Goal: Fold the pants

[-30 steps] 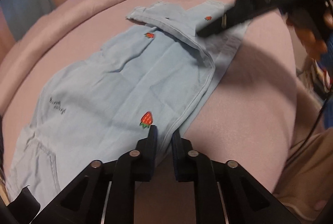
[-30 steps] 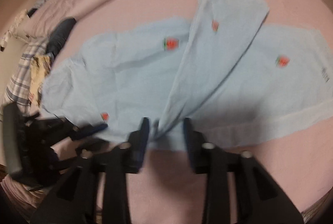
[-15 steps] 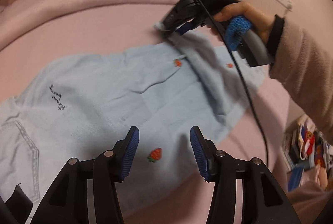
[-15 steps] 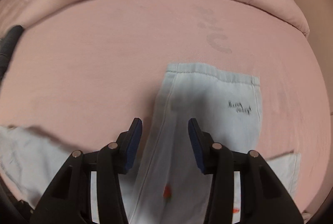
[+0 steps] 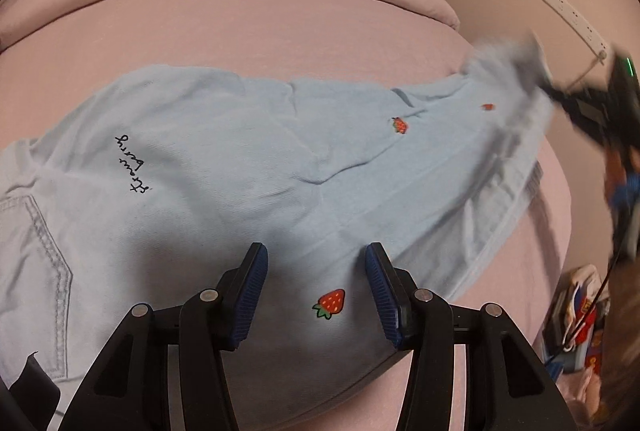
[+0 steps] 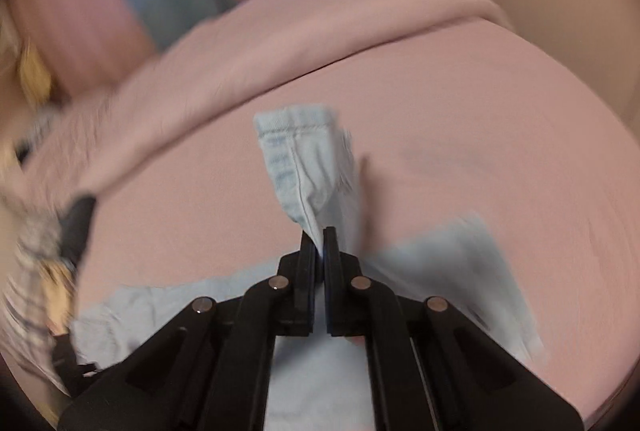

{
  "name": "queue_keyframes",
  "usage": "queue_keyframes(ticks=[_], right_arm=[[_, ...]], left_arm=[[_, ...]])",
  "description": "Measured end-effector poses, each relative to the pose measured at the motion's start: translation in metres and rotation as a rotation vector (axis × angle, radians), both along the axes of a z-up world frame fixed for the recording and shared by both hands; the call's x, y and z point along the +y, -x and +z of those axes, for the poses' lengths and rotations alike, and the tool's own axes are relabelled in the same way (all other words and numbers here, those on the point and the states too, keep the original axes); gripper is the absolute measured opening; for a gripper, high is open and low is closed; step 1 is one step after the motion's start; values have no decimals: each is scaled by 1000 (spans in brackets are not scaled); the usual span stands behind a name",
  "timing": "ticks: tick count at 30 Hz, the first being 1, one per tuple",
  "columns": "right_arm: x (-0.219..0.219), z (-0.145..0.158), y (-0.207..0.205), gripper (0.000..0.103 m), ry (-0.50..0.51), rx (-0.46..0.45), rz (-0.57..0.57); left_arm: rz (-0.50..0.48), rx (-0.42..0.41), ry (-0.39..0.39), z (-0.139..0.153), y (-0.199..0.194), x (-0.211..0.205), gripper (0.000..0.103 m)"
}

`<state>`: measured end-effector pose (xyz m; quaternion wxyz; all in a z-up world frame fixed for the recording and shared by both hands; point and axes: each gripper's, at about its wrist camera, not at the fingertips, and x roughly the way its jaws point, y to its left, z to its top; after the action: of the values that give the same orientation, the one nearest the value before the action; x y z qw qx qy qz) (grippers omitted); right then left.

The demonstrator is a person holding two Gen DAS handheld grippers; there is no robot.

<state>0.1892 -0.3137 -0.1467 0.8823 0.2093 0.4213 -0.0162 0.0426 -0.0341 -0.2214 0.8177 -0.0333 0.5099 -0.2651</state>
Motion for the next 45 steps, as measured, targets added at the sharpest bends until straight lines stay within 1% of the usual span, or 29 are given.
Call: queue_keyframes(ticks=[3,4,5,7,9,10,11,13,15,16,18,19,21,22,24,27,28,29,30,31,32,33,37,39,41,42,43,44,45], right_arm=[[-32,-28,48,4,-110,11,-55],[-39,-50,61,5,-116,65,-77],[-28,-64,67,8,-116,95,-82],[-32,-96,80,7,-162,140,-102],[-44,-111,88,8,-289,77,-142],[-49,-110,92,13,-340,59,-158],[-54,-112,93,22,-399,44,-176],[-59,-109,91,33,-447,16,-197],[-60,-106,88,33,-430,20,-227],[-58,-105,85,30,-410,23,-245],[-58,-93,85,11,-311,37,-278],[-56,-88,86,8,-256,45,-286],[-56,-85,84,6,-227,59,-272],[-55,-89,80,4,-215,91,-261],[-77,-97,90,3,-215,97,-245],[-87,-94,110,11,-147,91,-289],[-88,-88,115,17,-92,93,-319],[-88,-80,118,34,-11,94,-354],[-83,-69,120,38,91,86,-384],[-75,-60,120,39,164,66,-392],[-63,-49,118,39,220,28,-361],[-53,-43,116,39,228,-5,-303],[16,-38,98,39,197,-72,60],[61,-45,93,38,202,-94,256],[97,-60,91,34,238,-76,405],[112,-72,90,34,274,-41,463],[125,-88,90,34,320,19,516],[136,-107,93,34,401,85,555],[140,-108,104,35,463,19,566]], left_arm=[[6,9,-13,-1,-2,1,51],[7,11,-18,-1,-10,-7,51],[9,15,-26,-1,-11,-9,51],[17,22,-40,0,-15,-3,51],[20,22,-61,-3,-12,-4,51],[23,21,-72,-1,-13,-7,51],[28,19,-83,-1,-12,-9,51],[35,17,-94,-2,-13,-11,51],[44,17,-107,-2,-13,-14,51],[46,16,-113,-3,-12,-15,51],[47,14,-123,-4,-12,-17,51],[45,14,-128,-5,-12,-18,51],[38,14,-137,-6,-13,-22,51],[35,13,-139,-6,-14,-22,51],[41,19,-139,-6,-15,-24,51],[71,0,-185,3,-12,-17,51],[83,-25,-190,10,-9,-10,51],[94,-44,-184,15,-6,-4,51],[102,-53,-178,18,-4,1,51],[118,-63,-173,21,-2,8,51],[143,-73,-176,23,-2,17,51],[176,-78,-185,22,-2,27,51],[295,-50,-191,13,-7,60,51],[340,-54,-228,5,-6,76,51],[361,-48,-262,-6,-2,91,51],[361,-42,-251,-9,-1,95,51],[355,-48,-217,-9,2,102,51],[354,-51,-198,-8,6,108,51],[353,-52,-198,-7,9,114,51]])
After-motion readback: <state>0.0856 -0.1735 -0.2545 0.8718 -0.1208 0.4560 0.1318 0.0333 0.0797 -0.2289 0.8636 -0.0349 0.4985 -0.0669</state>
